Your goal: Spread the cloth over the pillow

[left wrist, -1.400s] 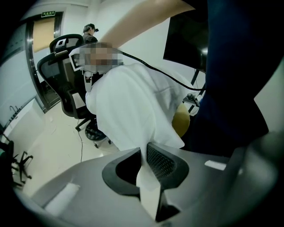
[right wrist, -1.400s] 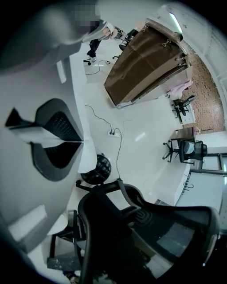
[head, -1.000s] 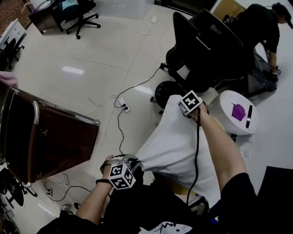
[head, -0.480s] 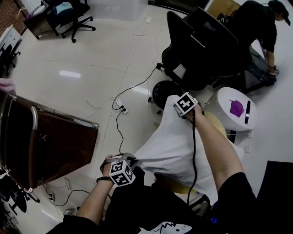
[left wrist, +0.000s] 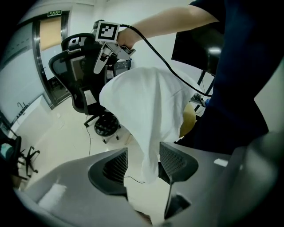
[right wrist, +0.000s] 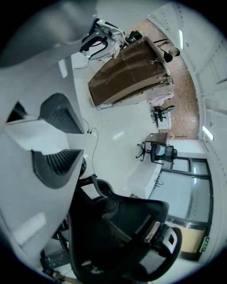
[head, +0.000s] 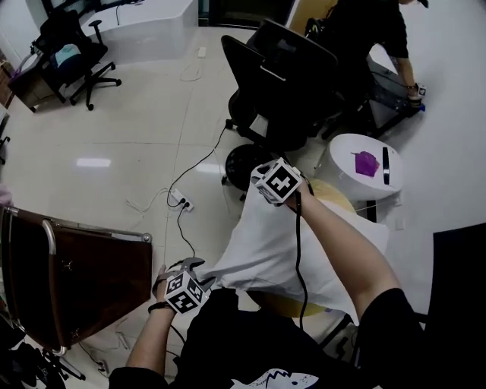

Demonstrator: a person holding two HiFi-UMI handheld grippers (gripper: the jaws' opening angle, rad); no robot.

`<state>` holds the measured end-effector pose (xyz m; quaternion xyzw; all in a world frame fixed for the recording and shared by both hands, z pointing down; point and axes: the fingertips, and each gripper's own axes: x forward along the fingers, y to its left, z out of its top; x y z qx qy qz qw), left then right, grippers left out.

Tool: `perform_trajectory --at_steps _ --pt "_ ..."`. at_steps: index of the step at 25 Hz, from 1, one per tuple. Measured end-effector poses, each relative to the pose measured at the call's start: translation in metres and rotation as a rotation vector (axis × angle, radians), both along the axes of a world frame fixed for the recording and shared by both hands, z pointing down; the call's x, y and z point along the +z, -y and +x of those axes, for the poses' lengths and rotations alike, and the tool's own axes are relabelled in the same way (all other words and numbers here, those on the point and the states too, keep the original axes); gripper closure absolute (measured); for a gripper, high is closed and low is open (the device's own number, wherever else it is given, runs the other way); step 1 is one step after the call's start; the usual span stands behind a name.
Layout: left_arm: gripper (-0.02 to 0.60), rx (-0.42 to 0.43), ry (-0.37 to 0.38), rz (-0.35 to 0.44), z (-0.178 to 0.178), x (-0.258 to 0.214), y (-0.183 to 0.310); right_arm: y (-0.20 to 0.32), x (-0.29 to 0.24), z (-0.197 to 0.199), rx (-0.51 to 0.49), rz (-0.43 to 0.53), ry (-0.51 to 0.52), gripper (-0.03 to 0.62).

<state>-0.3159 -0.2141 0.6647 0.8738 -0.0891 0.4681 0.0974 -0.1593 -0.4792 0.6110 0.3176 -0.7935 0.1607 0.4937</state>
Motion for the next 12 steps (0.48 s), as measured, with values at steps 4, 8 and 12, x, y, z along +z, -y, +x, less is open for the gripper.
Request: perform_trajectory --at_steps 4,8,12 --pt "0.359 0.06 -0.022 0.112 0.019 -0.032 0.014 -0.022 -0.05 0.0 0.012 0.076 0.097 0.475" --pt "0.359 0.07 -0.09 0.231 0.055 -0.072 0.029 -0.054 -0.093 0.02 0.047 0.157 0.168 0.576" --pt "0.361 0.066 -0.169 0.301 0.093 -0.111 0.025 -0.093 -0.13 0.052 0.082 0.255 0.213 0.586"
